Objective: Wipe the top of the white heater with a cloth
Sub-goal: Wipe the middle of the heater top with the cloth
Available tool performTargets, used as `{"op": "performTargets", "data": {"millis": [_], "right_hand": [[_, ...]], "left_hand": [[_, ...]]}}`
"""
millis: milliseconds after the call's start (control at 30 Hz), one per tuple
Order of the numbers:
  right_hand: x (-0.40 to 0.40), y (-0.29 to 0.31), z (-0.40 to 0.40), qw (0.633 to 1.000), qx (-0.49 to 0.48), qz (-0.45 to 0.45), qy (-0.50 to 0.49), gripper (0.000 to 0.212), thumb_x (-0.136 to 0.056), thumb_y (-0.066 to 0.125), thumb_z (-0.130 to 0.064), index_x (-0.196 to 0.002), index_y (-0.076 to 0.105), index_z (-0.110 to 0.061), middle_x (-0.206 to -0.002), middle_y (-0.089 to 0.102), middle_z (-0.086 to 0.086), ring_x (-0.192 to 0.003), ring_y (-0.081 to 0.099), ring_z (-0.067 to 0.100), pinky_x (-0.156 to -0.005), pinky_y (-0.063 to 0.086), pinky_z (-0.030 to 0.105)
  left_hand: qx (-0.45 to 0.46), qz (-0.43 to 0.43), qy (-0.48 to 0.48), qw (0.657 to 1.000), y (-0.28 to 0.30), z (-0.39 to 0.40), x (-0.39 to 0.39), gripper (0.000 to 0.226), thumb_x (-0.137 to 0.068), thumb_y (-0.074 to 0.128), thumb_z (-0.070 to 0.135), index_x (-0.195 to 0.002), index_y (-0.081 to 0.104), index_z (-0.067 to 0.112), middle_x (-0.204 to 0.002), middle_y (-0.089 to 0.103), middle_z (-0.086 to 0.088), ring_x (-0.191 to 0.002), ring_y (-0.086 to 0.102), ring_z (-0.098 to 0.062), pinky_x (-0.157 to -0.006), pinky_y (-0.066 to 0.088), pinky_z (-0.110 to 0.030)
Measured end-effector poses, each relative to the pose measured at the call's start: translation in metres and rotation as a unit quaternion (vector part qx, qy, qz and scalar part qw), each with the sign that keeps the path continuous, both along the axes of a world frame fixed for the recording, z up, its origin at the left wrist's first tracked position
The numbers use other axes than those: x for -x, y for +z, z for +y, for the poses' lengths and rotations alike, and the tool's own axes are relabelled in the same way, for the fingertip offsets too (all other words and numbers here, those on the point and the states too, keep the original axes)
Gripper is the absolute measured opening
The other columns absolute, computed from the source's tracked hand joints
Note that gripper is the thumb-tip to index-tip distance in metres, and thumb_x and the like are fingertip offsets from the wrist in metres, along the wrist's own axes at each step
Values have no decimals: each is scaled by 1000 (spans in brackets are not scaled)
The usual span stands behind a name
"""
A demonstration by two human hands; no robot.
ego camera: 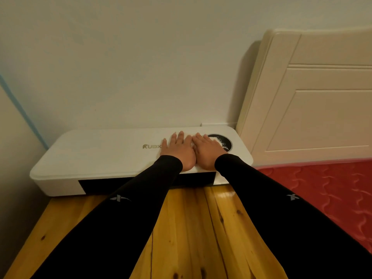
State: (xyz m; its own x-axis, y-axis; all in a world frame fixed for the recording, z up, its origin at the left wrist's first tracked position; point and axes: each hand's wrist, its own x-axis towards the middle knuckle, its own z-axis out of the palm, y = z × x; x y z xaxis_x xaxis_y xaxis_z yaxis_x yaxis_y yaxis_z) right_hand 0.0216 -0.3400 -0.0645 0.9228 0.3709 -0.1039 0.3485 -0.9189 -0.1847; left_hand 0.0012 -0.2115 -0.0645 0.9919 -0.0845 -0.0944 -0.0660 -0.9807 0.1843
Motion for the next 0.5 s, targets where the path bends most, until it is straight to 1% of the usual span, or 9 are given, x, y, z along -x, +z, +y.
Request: {"op": "performTargets", "data": {"millis": [133,300,500], "right_hand": [[-15,-2,-3,1000,-3,1,-2,68,-103,36,-38,-161,7,-16,-169,3,7,-156,1,27,-124,7,47],[-32,-2,-6,1000,-7,-2,-12,63,-105,28,-37,-161,7,-18,-169,3,5,-156,1,25,-124,5,45],[-47,-2,-9,1000,-16,-15,-13,61,-105,29,-35,-161,10,-19,-169,4,5,-156,3,26,-124,6,46]], "left_hand": [[-1,-5,0,1000,0,-3,-15,63,-98,24,29,-155,-1,24,-164,-11,-1,-150,-11,-23,-119,-5,-52],[1,-17,1,1000,-2,-7,-33,61,-98,22,29,-155,1,25,-164,-9,0,-150,-10,-23,-119,-4,-52],[1,-28,6,1000,-3,-11,-47,61,-97,23,28,-155,3,24,-164,-6,-1,-150,-7,-24,-119,-3,-53]]}}
